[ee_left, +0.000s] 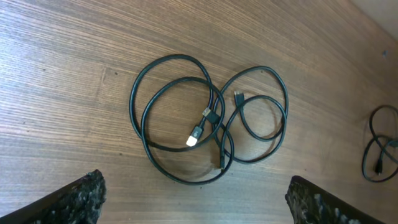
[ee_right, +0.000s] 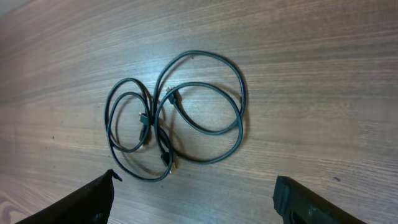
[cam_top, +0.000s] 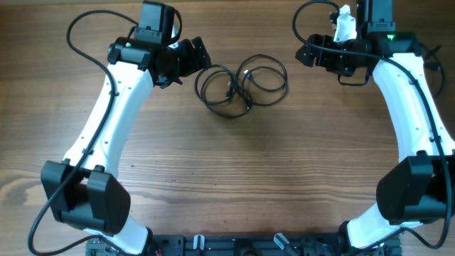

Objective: Untangle cables

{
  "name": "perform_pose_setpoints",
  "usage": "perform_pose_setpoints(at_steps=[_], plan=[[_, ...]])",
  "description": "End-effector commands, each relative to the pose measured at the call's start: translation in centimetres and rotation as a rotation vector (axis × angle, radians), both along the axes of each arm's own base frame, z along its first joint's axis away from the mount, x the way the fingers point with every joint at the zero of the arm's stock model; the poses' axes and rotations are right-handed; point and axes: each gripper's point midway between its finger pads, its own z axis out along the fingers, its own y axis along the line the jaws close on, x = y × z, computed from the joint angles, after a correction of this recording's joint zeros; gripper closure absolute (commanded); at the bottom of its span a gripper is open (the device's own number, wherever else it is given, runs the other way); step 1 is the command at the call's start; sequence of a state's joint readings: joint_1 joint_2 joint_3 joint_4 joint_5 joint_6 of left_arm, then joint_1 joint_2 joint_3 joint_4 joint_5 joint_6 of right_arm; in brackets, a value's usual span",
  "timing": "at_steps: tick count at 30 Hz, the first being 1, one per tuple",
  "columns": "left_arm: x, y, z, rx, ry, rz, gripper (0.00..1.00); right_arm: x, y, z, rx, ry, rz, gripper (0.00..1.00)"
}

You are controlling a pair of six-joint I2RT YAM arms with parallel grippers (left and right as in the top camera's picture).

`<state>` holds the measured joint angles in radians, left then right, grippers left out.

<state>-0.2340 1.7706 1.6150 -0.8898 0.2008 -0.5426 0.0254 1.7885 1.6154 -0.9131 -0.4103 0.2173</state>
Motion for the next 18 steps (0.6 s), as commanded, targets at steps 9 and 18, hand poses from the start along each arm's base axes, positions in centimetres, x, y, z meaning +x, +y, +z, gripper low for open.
perform_pose_setpoints(at_steps=[9, 18], plan=[[3.0, 0.0, -7.3, 0.054, 0.082, 0.021, 0.18, -0.3, -0.5, -0.4, -0.024, 0.021, -0.006, 0.16], [3.2, 0.0, -14.4, 0.176, 0.141, -0.183, 0.29, -0.7, -0.5, -0.6, -0.024, 0.038, -0.006, 0.16]])
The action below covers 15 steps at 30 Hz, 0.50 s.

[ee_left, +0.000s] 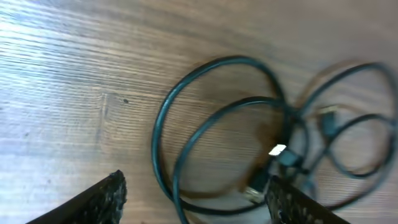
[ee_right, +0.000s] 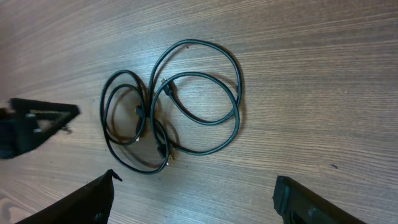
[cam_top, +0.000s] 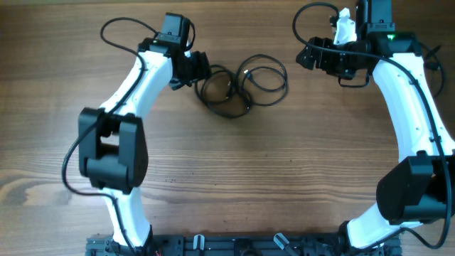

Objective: Untangle cables

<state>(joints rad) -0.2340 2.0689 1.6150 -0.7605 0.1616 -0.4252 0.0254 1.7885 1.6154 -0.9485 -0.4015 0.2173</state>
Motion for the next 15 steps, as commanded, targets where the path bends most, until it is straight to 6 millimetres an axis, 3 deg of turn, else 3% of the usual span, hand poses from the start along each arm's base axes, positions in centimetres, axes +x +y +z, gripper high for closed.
perform_pose_setpoints(at_steps=[1, 5, 6, 15], plan=[[-0.3, 0.1, -3.0, 0.061, 0.028, -0.122, 0.33, 0.0, -0.3, -0.2, -0.016, 0.004, -0.002, 0.16], [-2.1, 0.1, -4.5, 0.074, 0.119, -0.129, 0.42, 0.0, -0.3, -0.2, -0.016, 0.004, -0.002, 0.16], [-3.5, 0.3, -5.5, 0.062, 0.214, -0.015, 0.45, 0.0, -0.3, -0.2, -0.016, 0.003, -0.002, 0.16], [-5.1, -0.4, -7.6, 0.009, 0.304, 0.197, 0.49, 0.0, -0.3, -0.2, -0.016, 0.004, -0.002, 0.16]])
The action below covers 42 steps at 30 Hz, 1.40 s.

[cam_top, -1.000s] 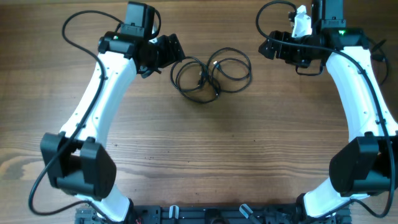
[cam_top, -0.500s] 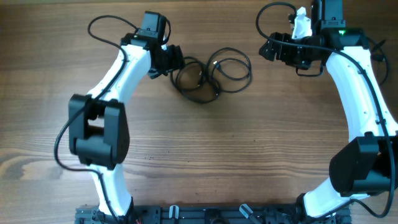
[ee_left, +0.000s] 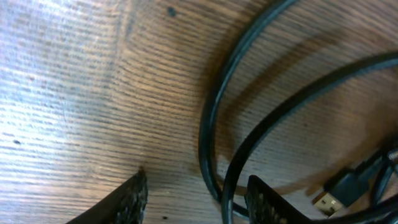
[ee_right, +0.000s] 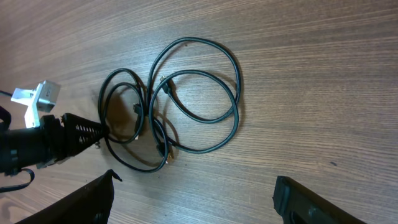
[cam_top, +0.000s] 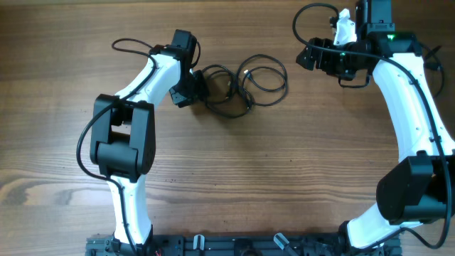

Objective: Untangle cables

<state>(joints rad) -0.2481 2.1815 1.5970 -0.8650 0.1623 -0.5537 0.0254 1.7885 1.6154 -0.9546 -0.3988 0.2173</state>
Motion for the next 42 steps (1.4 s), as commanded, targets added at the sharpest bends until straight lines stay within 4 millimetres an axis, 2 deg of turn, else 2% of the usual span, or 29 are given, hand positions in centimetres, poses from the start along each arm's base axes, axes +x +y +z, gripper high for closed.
perform_pose_setpoints(at_steps=[1, 3, 6, 10, 11, 13, 15, 16, 18, 20, 21, 23, 26, 28, 31, 35, 37, 39, 42], plan=[[-0.9, -0.9, -1.7, -0.016, 0.039, 0.092, 0.51, 0.1, -0.3, -0.1, -0.013, -0.002, 0.0, 0.16], [-0.5, -1.6, -1.9, -0.028, 0.013, 0.107, 0.58, 0.1, -0.3, -0.2, -0.013, 0.002, 0.0, 0.16], [-0.8, -2.1, -2.5, -0.021, 0.005, 0.119, 0.74, -0.2, -0.3, -0.3, -0.014, 0.015, 0.0, 0.16], [-2.2, -1.1, -4.0, 0.119, 0.002, 0.137, 0.88, -0.5, -0.3, -0.4, -0.014, 0.03, 0.001, 0.16], [-2.5, -0.9, -4.3, 0.16, -0.009, 0.128, 0.96, -0.6, -0.3, -0.4, -0.014, 0.031, 0.001, 0.16], [-2.5, -0.6, -4.3, 0.204, -0.029, 0.117, 0.96, -0.6, -0.3, -0.5, -0.014, 0.034, 0.001, 0.16], [-2.0, -0.6, -3.1, 0.199, -0.053, 0.1, 0.96, -0.7, -0.3, -0.5, -0.014, 0.037, 0.002, 0.16], [-1.6, -0.5, -1.5, 0.192, -0.076, 0.09, 0.96, -0.7, -0.2, -0.5, -0.01, 0.037, 0.003, 0.16], [-0.6, -0.2, 3.0, 0.173, -0.139, 0.063, 0.96, -0.8, 0.4, -0.2, 0.013, 0.02, 0.05, 0.17], [-0.1, -0.6, 9.0, 0.123, -0.227, 0.012, 0.96, -0.9, 1.9, 0.6, 0.08, -0.022, 0.142, 0.18], [-0.4, -1.4, 13.5, 0.062, -0.299, -0.045, 0.96, -0.9, 2.9, 1.4, 0.13, -0.055, 0.197, 0.18], [-1.8, -2.5, 20.6, -0.053, -0.419, -0.097, 0.96, -0.8, 4.1, 2.6, 0.201, -0.098, 0.252, 0.19], [-4.3, -2.9, 28.5, -0.173, -0.594, -0.119, 0.96, -1.3, 5.6, 4.9, 0.288, -0.168, 0.326, 0.2], [-5.9, -2.4, 31.9, -0.199, -0.678, -0.116, 0.96, -2.4, 6.6, 7.5, 0.357, -0.229, 0.386, 0.2], [-7.1, -1.9, 34.3, -0.219, -0.743, -0.111, 0.96, -4.2, 7.6, 11.8, 0.43, -0.328, 0.449, 0.2], [-6.9, -2.1, 34.5, -0.246, -0.743, -0.082, 0.96, -7.5, 7.8, 17.6, 0.444, -0.454, 0.466, 0.2], [-7.0, -3.1, 35.0, -0.304, -0.741, -0.093, 0.96, -8.1, 7.4, 18.7, 0.423, -0.461, 0.414, 0.2], [-6.8, -4.0, 36.0, -0.375, -0.762, -0.097, 0.96, -8.2, 6.2, 19.0, 0.388, -0.417, 0.27, 0.2], [-6.2, -4.8, 37.6, -0.497, -0.749, 0.029, 0.96, -9.0, 4.1, 18.5, 0.288, -0.377, 0.115, 0.19]])
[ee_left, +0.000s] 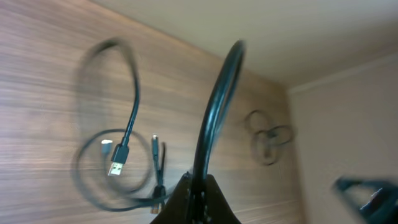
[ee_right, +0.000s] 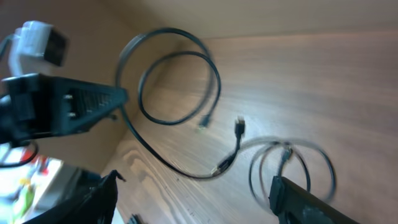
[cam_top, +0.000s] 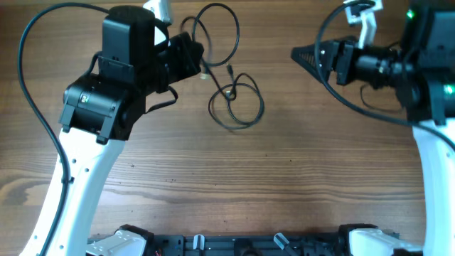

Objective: Untangle cables

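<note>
My left gripper [cam_top: 196, 52] is raised high over the wooden table and shut on a black cable [cam_top: 217, 21]. In the left wrist view that cable [ee_left: 217, 99] rises out of the gripper [ee_left: 198, 190] in an arc. The cable's loops hang in the air, and its tail runs down to a USB plug [ee_left: 118, 168]. A smaller black coil [cam_top: 238, 107] lies flat on the table below. In the right wrist view that coil [ee_right: 292, 171] is at the lower right. My right gripper [cam_top: 297, 53] is open and empty, high at the right, away from both cables.
The bare wooden table [cam_top: 284, 178] stretches below both arms. The left arm's own wire [cam_top: 43, 28] arcs at the back left, and the right arm's wire [cam_top: 334, 35] loops at the back right. The left gripper body [ee_right: 62, 112] shows in the right wrist view.
My left gripper was open and low at the tangle's left loops. It is now shut on a cable and high above the table, with that cable drawn up. The right arm is higher too.
Both grippers were open, with two tangled black cables lying between them. My left gripper was then nearer the left loops, and after that down at the table beside them. Now it holds one cable aloft, and a smaller coil stays on the table.
</note>
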{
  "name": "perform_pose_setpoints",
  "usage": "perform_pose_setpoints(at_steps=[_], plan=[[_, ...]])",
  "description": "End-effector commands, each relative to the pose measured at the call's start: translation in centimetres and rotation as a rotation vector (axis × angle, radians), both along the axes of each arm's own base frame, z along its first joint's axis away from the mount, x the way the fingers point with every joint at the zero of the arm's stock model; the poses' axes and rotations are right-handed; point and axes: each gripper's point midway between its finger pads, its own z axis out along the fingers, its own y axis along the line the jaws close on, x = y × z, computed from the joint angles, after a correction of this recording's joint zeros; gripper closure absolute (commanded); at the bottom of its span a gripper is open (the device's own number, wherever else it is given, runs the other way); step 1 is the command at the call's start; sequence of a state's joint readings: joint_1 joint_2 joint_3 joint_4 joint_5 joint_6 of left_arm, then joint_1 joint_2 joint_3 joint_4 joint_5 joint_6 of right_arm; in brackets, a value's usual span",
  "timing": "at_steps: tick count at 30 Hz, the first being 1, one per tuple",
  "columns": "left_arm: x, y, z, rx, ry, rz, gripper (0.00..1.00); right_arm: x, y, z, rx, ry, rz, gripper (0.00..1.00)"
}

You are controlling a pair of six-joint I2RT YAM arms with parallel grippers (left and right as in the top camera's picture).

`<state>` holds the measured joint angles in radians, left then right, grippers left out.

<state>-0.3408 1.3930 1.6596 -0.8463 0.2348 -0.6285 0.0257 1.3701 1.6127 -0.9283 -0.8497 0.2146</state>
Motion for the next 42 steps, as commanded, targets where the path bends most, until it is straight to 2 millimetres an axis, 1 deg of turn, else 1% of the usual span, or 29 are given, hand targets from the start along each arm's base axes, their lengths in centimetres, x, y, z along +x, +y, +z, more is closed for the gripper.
perform_pose_setpoints(at_steps=[1, 2, 4, 7, 8, 10, 11, 13, 15, 16, 17, 18, 20, 24, 27, 30, 32, 35, 36, 37, 38, 39, 40, 42], plan=[[-0.6, -1.9, 2.0, -0.235, 0.076, 0.014, 0.96, 0.0, -2.2, -1.0, -0.077, 0.072, -0.17, 0.17], [-0.9, -2.7, 2.7, -0.323, 0.116, 0.002, 0.96, -0.4, -2.2, -1.3, -0.098, 0.066, -0.152, 0.17], [-1.4, -3.8, 3.9, -0.434, 0.162, -0.023, 0.96, -1.0, -2.2, -1.9, -0.133, 0.068, -0.123, 0.17], [-2.6, -4.8, 5.3, -0.6, 0.285, -0.025, 0.96, -1.5, -2.2, -2.4, -0.17, 0.055, -0.09, 0.17], [-2.7, -4.8, 5.3, -0.608, 0.296, -0.016, 0.96, -1.4, -2.3, -2.5, -0.175, 0.052, -0.091, 0.17], [-2.5, -4.2, 4.5, -0.588, 0.307, 0.031, 0.96, -1.4, -2.3, -2.5, -0.185, 0.039, -0.084, 0.17], [-2.3, -3.5, 3.4, -0.56, 0.326, 0.088, 0.96, -1.4, -2.3, -2.4, -0.188, 0.034, -0.082, 0.17], [-1.5, -1.2, 1.1, -0.48, 0.336, 0.25, 0.96, -1.3, -2.3, -2.3, -0.2, 0.002, -0.064, 0.16], [-1.2, 0.5, -0.3, -0.421, 0.339, 0.353, 0.96, -1.2, -1.8, -2.0, -0.213, -0.041, -0.033, 0.16], [-1.1, 0.7, -0.5, -0.41, 0.341, 0.368, 0.96, -1.3, -1.3, -1.8, -0.221, -0.07, 0.0, 0.16], [-1.1, 0.5, -0.6, -0.423, 0.351, 0.369, 0.96, -1.4, -0.6, -1.6, -0.229, -0.109, 0.042, 0.16], [-1.2, 0.2, -0.5, -0.445, 0.367, 0.378, 0.96, -1.9, 0.8, -1.1, -0.236, -0.181, 0.126, 0.16], [-1.3, 0.1, -0.5, -0.451, 0.375, 0.373, 0.96, -2.7, 2.4, -0.5, -0.234, -0.263, 0.222, 0.16], [-2.1, -1.1, -0.3, -0.496, 0.432, 0.32, 0.96, -3.4, 5.6, 0.2, -0.25, -0.404, 0.358, 0.16], [-2.4, -1.4, -0.3, -0.503, 0.443, 0.301, 0.96, -2.5, 7.1, -1.0, -0.285, -0.409, 0.387, 0.17], [-2.5, -1.6, -0.2, -0.509, 0.45, 0.287, 0.96, -1.6, 9.4, -3.0, -0.277, -0.378, 0.447, 0.17], [-2.5, -1.6, -0.2, -0.509, 0.45, 0.288, 0.96, -1.3, 10.8, -4.1, -0.273, -0.368, 0.482, 0.2], [-2.3, -1.4, -0.3, -0.503, 0.442, 0.302, 0.96, -1.2, 13.1, -5.7, -0.267, -0.348, 0.539, 0.25], [-2.2, -1.1, -0.3, -0.498, 0.436, 0.315, 0.96, -1.3, 13.6, -6.0, -0.265, -0.347, 0.55, 0.27], [-2.2, -1.0, -0.4, -0.495, 0.436, 0.321, 0.96, -1.3, 14.0, -6.1, -0.263, -0.351, 0.558, 0.32], [-2.2, -1.0, -0.5, -0.492, 0.439, 0.324, 0.96, -1.2, 14.2, -6.0, -0.259, -0.352, 0.555, 0.39], [-2.3, -1.0, -0.6, -0.49, 0.443, 0.326, 0.96, -0.7, 14.1, -6.0, -0.259, -0.331, 0.517, 0.49], [-2.3, -0.9, -0.7, -0.488, 0.446, 0.328, 0.96, -0.1, 13.9, -6.1, -0.268, -0.307, 0.47, 0.57], [-2.2, -0.7, -0.9, -0.479, 0.444, 0.342, 0.96, 0.7, 13.5, -6.2, -0.283, -0.28, 0.411, 0.8]])
